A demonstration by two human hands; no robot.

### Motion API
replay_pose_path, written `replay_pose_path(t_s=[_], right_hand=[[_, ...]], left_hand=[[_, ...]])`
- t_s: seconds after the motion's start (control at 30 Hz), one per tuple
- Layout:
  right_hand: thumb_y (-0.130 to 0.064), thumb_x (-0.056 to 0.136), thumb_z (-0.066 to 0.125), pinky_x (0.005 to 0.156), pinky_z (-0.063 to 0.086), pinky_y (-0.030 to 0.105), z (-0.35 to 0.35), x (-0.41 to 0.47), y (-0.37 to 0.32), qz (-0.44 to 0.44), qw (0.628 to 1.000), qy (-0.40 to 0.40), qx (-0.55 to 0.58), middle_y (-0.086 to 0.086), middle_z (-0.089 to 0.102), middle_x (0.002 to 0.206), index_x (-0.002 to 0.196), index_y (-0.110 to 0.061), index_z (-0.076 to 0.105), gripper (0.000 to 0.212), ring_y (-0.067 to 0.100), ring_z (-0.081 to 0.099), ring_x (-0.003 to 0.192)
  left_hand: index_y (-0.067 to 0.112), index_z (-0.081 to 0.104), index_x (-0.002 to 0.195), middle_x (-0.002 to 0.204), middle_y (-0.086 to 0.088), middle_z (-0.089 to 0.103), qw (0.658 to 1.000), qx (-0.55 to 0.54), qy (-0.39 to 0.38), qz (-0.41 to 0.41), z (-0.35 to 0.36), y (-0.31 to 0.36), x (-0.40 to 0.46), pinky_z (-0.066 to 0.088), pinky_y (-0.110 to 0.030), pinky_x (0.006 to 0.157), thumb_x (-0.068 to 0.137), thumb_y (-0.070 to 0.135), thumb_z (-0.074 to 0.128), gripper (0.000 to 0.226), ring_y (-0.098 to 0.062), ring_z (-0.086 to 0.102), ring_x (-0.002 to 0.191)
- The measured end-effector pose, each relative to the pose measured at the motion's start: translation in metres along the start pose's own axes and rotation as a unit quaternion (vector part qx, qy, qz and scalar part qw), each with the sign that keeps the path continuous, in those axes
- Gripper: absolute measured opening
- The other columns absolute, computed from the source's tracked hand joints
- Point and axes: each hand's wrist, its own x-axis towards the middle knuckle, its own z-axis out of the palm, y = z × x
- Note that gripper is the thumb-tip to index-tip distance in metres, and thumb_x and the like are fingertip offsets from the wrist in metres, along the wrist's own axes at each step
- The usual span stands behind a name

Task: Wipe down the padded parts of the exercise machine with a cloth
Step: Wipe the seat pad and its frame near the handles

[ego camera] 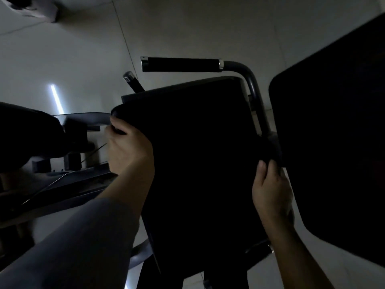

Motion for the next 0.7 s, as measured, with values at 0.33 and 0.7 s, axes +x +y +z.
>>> replay_pose_path(t_s=[0.33, 0.7], right_hand=[[-0.047, 0.099, 0.022, 0.103, 0.033, 0.035, -0.001, -0.002, 0.046, 0.175, 0.915, -0.194, 0.307, 0.008, 0.037, 0.149, 0.146, -0.021, 0.028, 0.055, 0.027, 0.038, 0.133], [-0.048, 0.099, 0.025, 0.085, 0.033, 0.025, 0.008, -0.049, 0.090, 0.164, 0.918, -0.169, 0.318, 0.000, 0.052, 0.118, 0.140, -0.018, 0.041, 0.053, 0.021, 0.051, 0.109]], left_hand=[[0.019, 0.039, 0.135, 0.130, -0.015, 0.056, 0.992, -0.048, -0.063, 0.099, -0.008, -0.019, 0.005, 0.032, -0.036, 0.078, 0.099, 0.051, 0.019, 0.053, -0.035, 0.054, 0.115], [0.016, 0.039, 0.138, 0.109, 0.004, 0.055, 0.964, -0.121, -0.180, 0.155, -0.034, -0.136, -0.068, 0.040, -0.018, 0.072, 0.100, 0.046, 0.033, 0.049, -0.013, 0.050, 0.096]])
